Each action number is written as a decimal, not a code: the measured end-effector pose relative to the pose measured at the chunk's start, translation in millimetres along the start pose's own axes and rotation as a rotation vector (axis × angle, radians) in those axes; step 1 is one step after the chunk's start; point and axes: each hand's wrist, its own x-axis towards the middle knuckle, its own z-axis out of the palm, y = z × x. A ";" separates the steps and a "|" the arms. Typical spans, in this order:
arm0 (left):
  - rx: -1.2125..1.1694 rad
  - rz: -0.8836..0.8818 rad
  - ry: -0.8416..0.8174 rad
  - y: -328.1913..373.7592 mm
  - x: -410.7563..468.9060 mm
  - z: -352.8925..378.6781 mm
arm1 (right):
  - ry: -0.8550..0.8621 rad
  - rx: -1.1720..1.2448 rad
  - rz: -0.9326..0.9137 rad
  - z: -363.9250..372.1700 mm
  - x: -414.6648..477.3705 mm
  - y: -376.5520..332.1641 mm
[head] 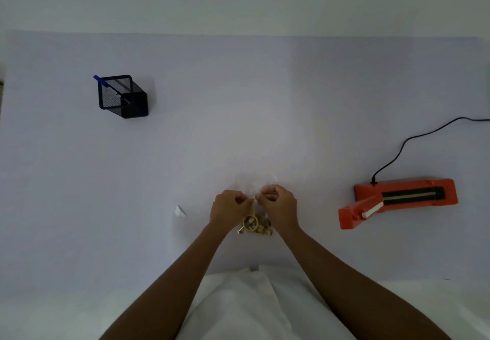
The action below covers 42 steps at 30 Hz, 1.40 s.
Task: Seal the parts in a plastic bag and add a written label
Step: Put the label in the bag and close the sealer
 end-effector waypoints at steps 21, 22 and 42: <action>0.111 -0.100 0.024 10.4 8.2 6.3 | 0.001 -0.147 -0.085 3.3 4.8 -2.4; 0.121 -0.097 0.027 11.2 8.1 6.4 | 0.000 -0.155 -0.085 3.8 5.1 -2.1; 0.202 -0.126 0.063 -3.1 12.2 -3.9 | 0.025 -0.156 -0.128 -6.0 5.9 10.1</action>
